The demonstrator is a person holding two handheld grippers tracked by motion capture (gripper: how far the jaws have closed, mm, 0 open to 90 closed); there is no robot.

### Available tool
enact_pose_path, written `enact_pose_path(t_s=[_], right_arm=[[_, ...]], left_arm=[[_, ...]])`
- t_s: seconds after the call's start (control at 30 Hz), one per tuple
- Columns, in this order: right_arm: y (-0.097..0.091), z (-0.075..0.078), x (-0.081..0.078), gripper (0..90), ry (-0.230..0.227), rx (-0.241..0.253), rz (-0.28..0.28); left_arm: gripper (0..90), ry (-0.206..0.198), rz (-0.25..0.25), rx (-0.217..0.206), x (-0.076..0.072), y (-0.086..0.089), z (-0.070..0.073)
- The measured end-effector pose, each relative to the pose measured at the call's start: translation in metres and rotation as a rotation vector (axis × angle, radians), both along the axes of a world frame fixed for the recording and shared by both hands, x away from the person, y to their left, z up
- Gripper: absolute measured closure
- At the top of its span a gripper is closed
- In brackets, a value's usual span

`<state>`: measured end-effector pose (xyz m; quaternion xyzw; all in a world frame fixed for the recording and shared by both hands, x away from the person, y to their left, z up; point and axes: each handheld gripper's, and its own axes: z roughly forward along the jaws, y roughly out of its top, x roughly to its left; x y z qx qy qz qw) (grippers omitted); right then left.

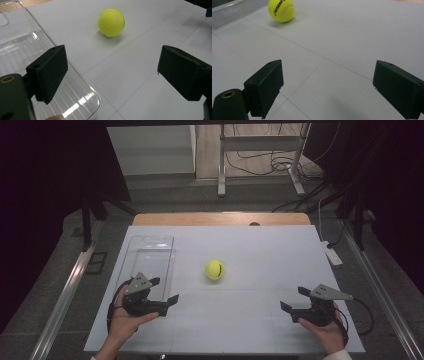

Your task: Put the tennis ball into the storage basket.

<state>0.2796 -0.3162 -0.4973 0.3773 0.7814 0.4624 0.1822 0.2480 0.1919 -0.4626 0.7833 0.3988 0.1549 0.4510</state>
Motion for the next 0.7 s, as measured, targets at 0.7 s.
enact_pose_path(t_s=[0.7], right_arm=[[-0.001,-0.001,0.000,9.7,0.001,-0.002,0.001]], left_arm=[[8.1,0.030,-0.042,0.028,0.021,-0.013,0.007]])
